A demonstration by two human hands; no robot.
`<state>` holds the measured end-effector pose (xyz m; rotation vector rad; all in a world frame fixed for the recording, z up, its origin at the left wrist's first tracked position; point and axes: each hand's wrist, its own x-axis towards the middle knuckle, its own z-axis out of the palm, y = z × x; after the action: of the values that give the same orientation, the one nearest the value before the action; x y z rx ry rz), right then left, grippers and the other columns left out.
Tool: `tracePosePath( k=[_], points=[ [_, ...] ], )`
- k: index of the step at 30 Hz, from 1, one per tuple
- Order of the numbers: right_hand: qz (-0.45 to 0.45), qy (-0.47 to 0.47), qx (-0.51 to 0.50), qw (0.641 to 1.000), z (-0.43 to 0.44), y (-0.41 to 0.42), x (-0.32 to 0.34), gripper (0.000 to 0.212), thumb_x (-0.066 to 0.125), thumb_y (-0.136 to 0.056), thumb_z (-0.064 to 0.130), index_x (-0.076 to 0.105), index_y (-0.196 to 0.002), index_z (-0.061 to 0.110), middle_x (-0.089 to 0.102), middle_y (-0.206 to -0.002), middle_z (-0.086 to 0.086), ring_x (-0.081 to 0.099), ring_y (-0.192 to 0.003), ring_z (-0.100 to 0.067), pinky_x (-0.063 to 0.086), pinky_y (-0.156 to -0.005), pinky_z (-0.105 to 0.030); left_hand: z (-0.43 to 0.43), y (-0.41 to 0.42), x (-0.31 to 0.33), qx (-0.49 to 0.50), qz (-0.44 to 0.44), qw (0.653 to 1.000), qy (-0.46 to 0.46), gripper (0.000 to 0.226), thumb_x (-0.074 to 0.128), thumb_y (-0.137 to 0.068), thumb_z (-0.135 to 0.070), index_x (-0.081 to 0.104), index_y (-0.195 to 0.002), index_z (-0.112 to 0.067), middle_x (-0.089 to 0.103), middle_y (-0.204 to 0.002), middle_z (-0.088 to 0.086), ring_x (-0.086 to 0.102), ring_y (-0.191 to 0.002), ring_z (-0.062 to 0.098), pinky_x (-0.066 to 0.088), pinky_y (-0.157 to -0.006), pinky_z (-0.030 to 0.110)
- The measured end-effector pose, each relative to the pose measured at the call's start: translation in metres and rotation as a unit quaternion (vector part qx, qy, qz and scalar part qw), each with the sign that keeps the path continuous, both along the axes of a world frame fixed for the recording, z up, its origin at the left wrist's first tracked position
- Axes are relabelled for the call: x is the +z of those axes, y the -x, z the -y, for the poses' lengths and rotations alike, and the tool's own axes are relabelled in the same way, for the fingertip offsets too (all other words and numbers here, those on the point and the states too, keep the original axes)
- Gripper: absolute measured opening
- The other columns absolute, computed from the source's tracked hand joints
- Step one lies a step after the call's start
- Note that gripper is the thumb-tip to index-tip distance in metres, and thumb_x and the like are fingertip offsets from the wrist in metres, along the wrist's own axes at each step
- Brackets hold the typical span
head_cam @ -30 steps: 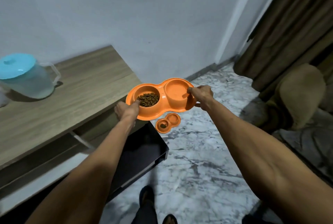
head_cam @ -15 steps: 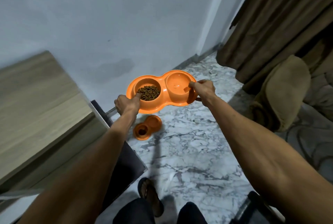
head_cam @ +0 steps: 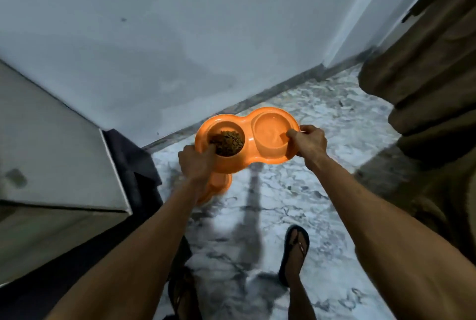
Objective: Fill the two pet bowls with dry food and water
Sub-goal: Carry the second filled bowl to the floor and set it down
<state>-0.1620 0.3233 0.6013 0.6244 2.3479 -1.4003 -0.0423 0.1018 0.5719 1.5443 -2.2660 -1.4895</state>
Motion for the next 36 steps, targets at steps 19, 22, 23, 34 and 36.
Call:
tracePosePath(
  k=[19,22,23,34,36],
  points=[
    [0.06,-0.023,0.108,0.992,-0.052,0.144,-0.446,0.036,0.072,-0.072,0.027,0.069,-0.106,0.014,0.064,-0.081,0.004,0.068,-0.083,-0.022,0.059,-0.083,-0.045,-0.086,0.111,-0.426,0.094,0.089,0.991,0.024,0.048,0.072,-0.081,-0.037,0.065,-0.08,0.011,0.066,-0.086,0.034,0.064,-0.086,0.043,0.046,-0.071,0.048],
    [0.073,-0.033,0.107,0.991,-0.057,0.149,-0.493,0.03,0.071,-0.071,0.025,0.068,-0.099,0.018,0.065,-0.078,0.004,0.069,-0.08,-0.023,0.06,-0.081,-0.044,-0.093,0.118,-0.47,0.105,0.105,0.989,0.012,0.048,0.072,-0.081,-0.039,0.067,-0.086,0.008,0.068,-0.092,0.029,0.063,-0.094,0.042,0.05,-0.077,0.048],
    [0.075,-0.039,0.108,0.991,-0.058,0.151,-0.507,0.029,0.071,-0.07,0.026,0.068,-0.097,0.018,0.066,-0.079,0.003,0.07,-0.081,-0.024,0.06,-0.081,-0.044,-0.095,0.121,-0.482,0.112,0.109,0.988,0.003,0.046,0.072,-0.082,-0.038,0.067,-0.087,0.007,0.069,-0.094,0.028,0.063,-0.095,0.04,0.049,-0.077,0.047],
    [0.093,-0.069,0.136,0.984,-0.062,0.16,-0.579,0.027,0.071,-0.07,0.027,0.071,-0.095,0.017,0.072,-0.083,-0.004,0.071,-0.084,-0.026,0.059,-0.083,-0.043,-0.111,0.129,-0.555,0.163,0.126,0.978,-0.032,0.033,0.078,-0.081,-0.024,0.054,-0.067,-0.007,0.061,-0.084,0.017,0.055,-0.078,0.024,0.038,-0.067,0.033],
    [0.093,-0.062,0.138,0.984,-0.061,0.163,-0.583,0.03,0.072,-0.069,0.028,0.072,-0.097,0.018,0.073,-0.084,-0.003,0.071,-0.083,-0.026,0.059,-0.083,-0.043,-0.112,0.131,-0.557,0.165,0.125,0.978,-0.028,0.028,0.077,-0.082,-0.024,0.063,-0.081,0.0,0.069,-0.095,0.023,0.064,-0.087,0.033,0.037,-0.066,0.032]
  ],
)
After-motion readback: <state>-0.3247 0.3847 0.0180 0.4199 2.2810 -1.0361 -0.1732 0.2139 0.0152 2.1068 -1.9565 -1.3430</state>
